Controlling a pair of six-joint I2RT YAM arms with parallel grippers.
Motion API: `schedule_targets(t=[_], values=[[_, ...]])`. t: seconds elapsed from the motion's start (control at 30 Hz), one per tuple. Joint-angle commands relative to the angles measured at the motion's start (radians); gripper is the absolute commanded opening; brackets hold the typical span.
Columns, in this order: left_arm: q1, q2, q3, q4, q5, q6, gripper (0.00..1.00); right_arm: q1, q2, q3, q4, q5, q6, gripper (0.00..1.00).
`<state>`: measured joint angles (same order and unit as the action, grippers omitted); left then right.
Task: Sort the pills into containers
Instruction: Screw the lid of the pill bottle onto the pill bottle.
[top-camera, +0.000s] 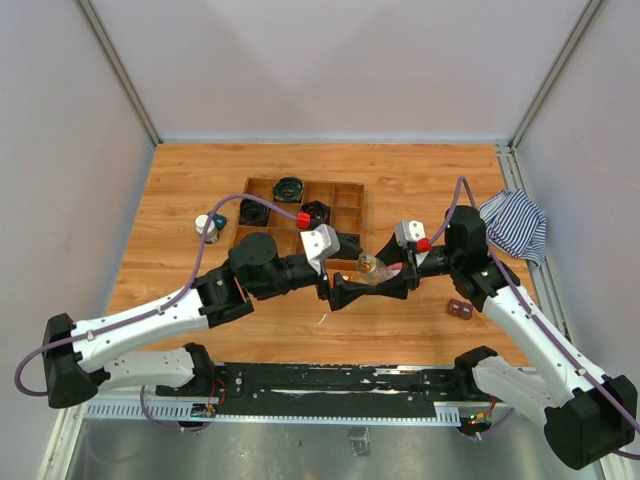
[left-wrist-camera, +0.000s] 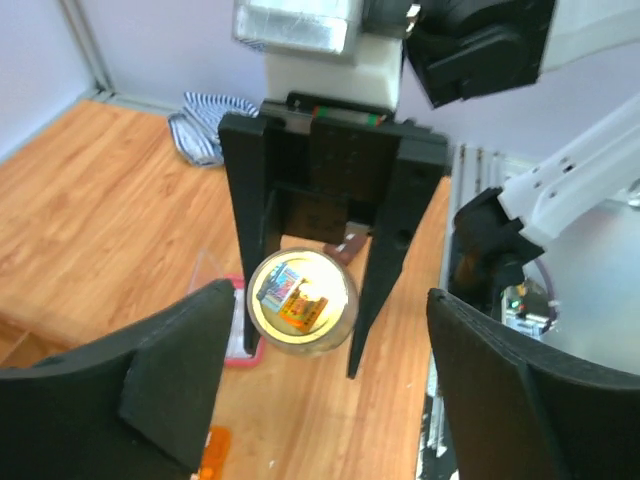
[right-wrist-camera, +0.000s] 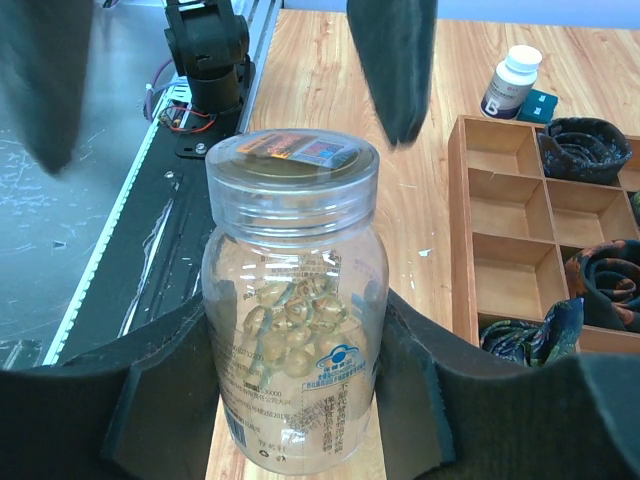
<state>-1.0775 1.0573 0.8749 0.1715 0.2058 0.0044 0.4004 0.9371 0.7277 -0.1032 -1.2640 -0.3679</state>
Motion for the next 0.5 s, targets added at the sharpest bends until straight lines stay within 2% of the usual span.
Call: schedule_targets(t=[0.0, 0.1, 0.27, 0.37, 0.47], values=[[-0.005, -0.124, -0.014, 0.153, -0.017, -0.054, 0.91, -0.009, -0.007, 0.028, 0.000, -0.028, -0.001, 0.01], [-0.004, -0.214, -0.057, 0.249, -0.057, -0.127, 0.99, -0.010, -0.011, 0.029, -0.001, -0.029, -0.002, 0.01], [-0.005, -0.293, -0.131, 0.303, -0.116, -0.287, 0.99, -0.011, -0.012, 0.028, -0.003, -0.029, -0.004, 0.01], [-0.005, -0.296, -0.163, 0.310, -0.154, -0.395, 0.98, -0.012, -0.015, 0.029, -0.004, -0.031, -0.003, 0.01], [-0.013, -0.270, -0.172, 0.294, -0.216, -0.451, 0.89, -0.012, -0.015, 0.029, -0.003, -0.032, -0.004, 0.01]])
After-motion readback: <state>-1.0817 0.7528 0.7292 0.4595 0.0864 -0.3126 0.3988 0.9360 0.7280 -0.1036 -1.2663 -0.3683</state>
